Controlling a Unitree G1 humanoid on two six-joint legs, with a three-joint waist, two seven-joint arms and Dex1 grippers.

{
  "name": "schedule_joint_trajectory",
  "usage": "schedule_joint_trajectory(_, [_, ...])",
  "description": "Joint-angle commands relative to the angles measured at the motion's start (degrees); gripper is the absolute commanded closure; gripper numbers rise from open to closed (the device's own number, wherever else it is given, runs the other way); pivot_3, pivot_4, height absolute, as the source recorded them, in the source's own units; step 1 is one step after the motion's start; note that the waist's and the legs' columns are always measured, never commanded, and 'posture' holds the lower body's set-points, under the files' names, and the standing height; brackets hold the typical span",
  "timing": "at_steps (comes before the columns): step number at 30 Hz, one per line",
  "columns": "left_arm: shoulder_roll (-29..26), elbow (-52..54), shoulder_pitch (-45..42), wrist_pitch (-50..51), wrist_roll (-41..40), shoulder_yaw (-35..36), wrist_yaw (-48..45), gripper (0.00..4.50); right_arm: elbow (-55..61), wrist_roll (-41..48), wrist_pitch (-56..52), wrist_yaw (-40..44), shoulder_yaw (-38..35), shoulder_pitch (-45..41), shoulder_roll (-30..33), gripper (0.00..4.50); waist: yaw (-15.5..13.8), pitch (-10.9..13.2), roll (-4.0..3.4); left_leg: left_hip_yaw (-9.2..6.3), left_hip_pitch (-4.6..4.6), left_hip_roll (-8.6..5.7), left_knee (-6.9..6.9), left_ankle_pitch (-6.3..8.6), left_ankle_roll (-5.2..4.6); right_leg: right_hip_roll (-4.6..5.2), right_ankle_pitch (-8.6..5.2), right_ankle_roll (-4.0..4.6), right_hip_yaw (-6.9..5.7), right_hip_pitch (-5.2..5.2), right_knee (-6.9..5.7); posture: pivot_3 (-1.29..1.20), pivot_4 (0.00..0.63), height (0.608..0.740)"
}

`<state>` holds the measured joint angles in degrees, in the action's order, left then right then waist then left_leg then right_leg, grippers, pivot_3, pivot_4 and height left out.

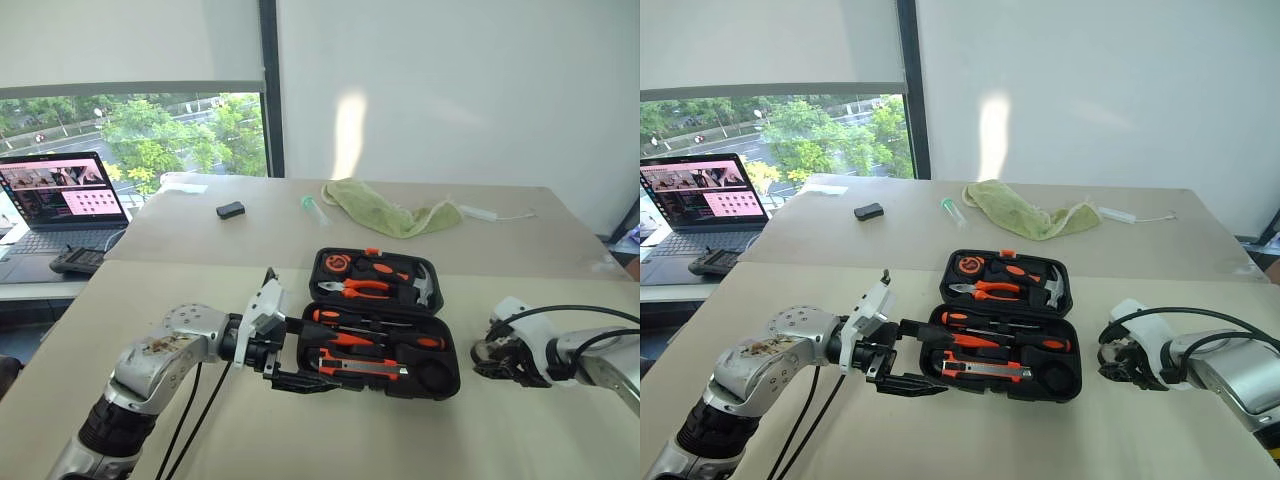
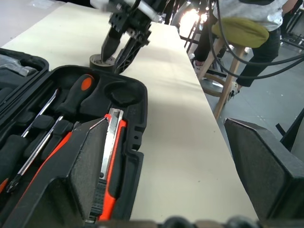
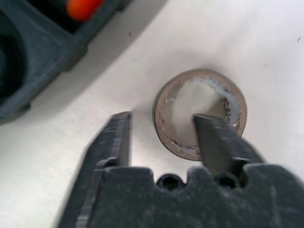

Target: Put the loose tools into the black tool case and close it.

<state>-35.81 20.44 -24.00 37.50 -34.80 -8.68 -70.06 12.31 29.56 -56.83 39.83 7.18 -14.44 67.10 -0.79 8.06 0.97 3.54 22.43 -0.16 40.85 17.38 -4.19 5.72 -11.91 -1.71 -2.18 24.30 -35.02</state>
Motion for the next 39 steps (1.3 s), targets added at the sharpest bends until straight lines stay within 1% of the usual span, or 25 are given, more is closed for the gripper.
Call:
schedule_joint_trajectory(1, [-0.35, 1.65, 0.19, -1.19, -0.91, 1.08, 0.50, 0.33, 1.33, -2.07, 1.71, 1.70, -1.88, -0.16, 0.18, 3.86, -0.02, 0.00, 0.00, 0.00, -0.01, 0.00, 0.00, 0.00, 0.00, -0.01, 0.00, 0.00, -0.01, -0.01, -0.01, 0.00, 0.150, 0.740])
schedule_joint_trajectory(2, [-0.33, 1.63, 0.22, -1.27, -0.88, 1.02, 0.62, 0.33, 1.96, -2.12, 1.91, 2.07, -2.64, 0.37, 0.24, 4.32, -0.03, 0.00, 0.00, 0.00, -0.01, 0.00, 0.00, 0.00, 0.00, -0.02, 0.01, 0.00, -0.01, -0.01, 0.00, 0.00, 0.150, 0.740])
schedule_joint_trajectory(3, [-0.33, 1.64, 0.24, -1.35, -0.87, 1.00, 0.71, 0.33, 2.76, -1.99, 2.01, 2.29, -3.72, 0.81, 0.21, 4.46, -0.04, 0.00, 0.00, 0.00, -0.01, 0.00, 0.00, 0.00, 0.00, -0.01, 0.01, -0.01, -0.01, -0.02, -0.01, 0.00, 0.150, 0.740])
schedule_joint_trajectory(5, [-0.41, 1.74, 0.20, -1.26, -1.11, 1.24, 0.94, 0.33, 7.15, 1.18, -0.34, 3.41, -8.21, 1.14, 0.58, 4.46, -0.07, 0.01, -0.01, 0.00, -0.01, 0.00, 0.00, 0.00, 0.00, -0.01, 0.01, -0.02, -0.01, -0.02, 0.00, 0.00, 0.150, 0.740])
schedule_joint_trajectory(7, [-0.76, 1.63, 0.17, -1.27, -1.38, 1.66, 0.76, 0.33, 13.79, 7.67, -5.51, 5.03, -13.25, -0.11, 0.49, 4.46, -0.03, 0.07, -0.11, 0.00, 0.00, 0.00, 0.00, 0.00, 0.00, -0.01, 0.02, -0.03, 0.00, 0.00, 0.00, 0.00, 0.150, 0.740])
schedule_joint_trajectory(9, [-1.20, 1.36, 0.19, -1.92, -1.24, 1.85, 0.22, 0.33, 19.34, 13.39, -10.09, 5.55, -15.59, -1.79, -0.37, 4.46, 0.15, 0.09, -0.13, -0.01, -0.01, 0.03, -0.01, 0.00, 0.00, -0.02, 0.03, -0.04, 0.01, 0.00, -0.01, 0.00, 0.150, 0.740])
schedule_joint_trajectory(10, [-1.32, 1.37, 0.22, -2.19, -1.37, 1.93, -0.10, 0.33, 21.62, 14.89, -11.61, 5.32, -15.25, -2.20, -0.76, 4.46, 0.18, 0.09, -0.13, -0.02, -0.03, 0.06, -0.01, 0.00, 0.01, -0.04, 0.04, -0.03, 0.01, -0.01, -0.01, 0.00, 0.150, 0.740])
schedule_joint_trajectory(13, [-1.28, 1.46, 0.08, -2.87, -2.21, 2.40, -0.87, 0.33, 25.91, 15.67, -14.74, 2.57, -11.80, -2.88, -2.45, 4.46, -0.01, 0.11, -0.08, -0.11, -0.06, 0.09, -0.03, -0.01, 0.03, -0.06, 0.04, 0.00, -0.08, -0.05, 0.00, 0.00, 0.150, 0.740])
schedule_joint_trajectory(19, [-2.13, 5.51, 1.62, -3.28, -5.46, 5.20, -0.60, 0.33, 26.02, 11.93, -16.61, -1.76, -4.46, -2.76, -4.73, 4.46, -0.12, 0.12, -0.08, -0.06, 0.03, -0.06, 0.08, -0.03, 0.07, 0.20, 0.06, -0.02, -0.06, -0.03, 0.01, 0.00, 0.150, 0.740])
schedule_joint_trajectory(24, [-2.96, 11.52, 4.95, -1.03, -8.97, 8.02, 3.54, 0.33, 23.69, 7.77, -14.66, -2.28, 0.10, -0.89, -3.66, 4.46, 0.02, 0.12, -0.08, -0.05, 0.02, -0.06, 0.05, -0.15, 0.27, 0.23, 0.06, -0.03, -0.09, -0.03, 0.03, 0.00, 0.150, 0.740])
schedule_joint_trajectory(28, [-2.82, 15.95, 6.63, 1.69, -11.97, 9.22, 8.80, 0.33, 23.27, 6.09, -11.65, 1.46, 2.39, -0.62, -2.03, 4.46, -0.32, 0.12, -0.07, -0.06, -0.03, -0.09, 0.09, -0.14, 0.25, 0.21, 0.06, -0.04, -0.09, -0.14, 0.03, 0.00, 0.150, 0.740])
schedule_joint_trajectory(30, [-3.11, 17.15, 7.17, 2.47, -12.87, 9.41, 10.56, 0.33, 23.35, 5.90, -10.57, 2.40, 2.43, -0.37, -2.17, 3.73, -0.46, 0.13, -0.07, -0.06, -0.05, -0.10, 0.11, -0.06, 0.11, 0.21, 0.07, -0.06, -0.10, -0.16, 0.03, 0.00, 0.150, 0.740])
schedule_joint_trajectory(33, [-1.87, 15.62, 5.21, 4.45, -13.35, 9.02, 15.19, 0.33, 23.36, 6.55, -10.56, 1.90, -1.06, -0.76, -3.83, 2.88, -0.53, 0.13, -0.07, -0.06, -0.06, -0.11, 0.12, -0.05, 0.10, 0.19, 0.09, -0.09, -0.09, -0.16, 0.01, 0.00, 0.150, 0.740])
schedule_joint_trajectory(34, [-1.14, 13.79, 3.71, 4.96, -12.56, 8.26, 16.92, 0.33, 23.66, 8.28, -10.91, 2.48, -3.66, -0.96, -4.55, 2.49, -0.56, 0.13, -0.07, -0.06, -0.05, -0.11, 0.11, -0.06, 0.11, 0.14, 0.09, -0.09, -0.09, -0.15, 0.01, 0.00, 0.150, 0.740])
schedule_joint_trajectory(36, [2.10, 9.17, 0.02, 6.97, -11.62, 7.61, 22.52, 0.33, 23.41, 13.50, -12.23, 3.24, -11.39, -2.43, -7.30, 2.49, -0.66, 0.13, -0.06, -0.07, -0.04, -0.10, 0.10, -0.07, 0.12, 0.06, 0.09, -0.09, -0.10, -0.14, 0.00, 0.00, 0.150, 0.740])
schedule_joint_trajectory(37, [4.35, 6.44, -2.18, 8.84, -10.61, 7.44, 27.10, 0.33, 22.37, 15.40, -12.34, 2.94, -14.85, -3.58, -8.91, 2.49, -0.81, 0.14, -0.05, -0.08, -0.05, -0.09, 0.11, -0.07, 0.12, 0.01, 0.10, -0.09, -0.09, -0.17, -0.01, 0.00, 0.150, 0.740])
schedule_joint_trajectory(39, [8.84, 1.29, -6.03, 11.78, -7.19, 7.46, 36.31, 0.33, 17.80, 13.90, -11.96, -1.25, -17.37, -7.14, -12.69, 2.49, -0.89, 0.15, -0.02, -0.08, -0.05, -0.10, 0.14, -0.03, 0.04, -0.06, 0.26, -0.09, -0.07, -0.16, 0.01, 0.00, 0.150, 0.740])
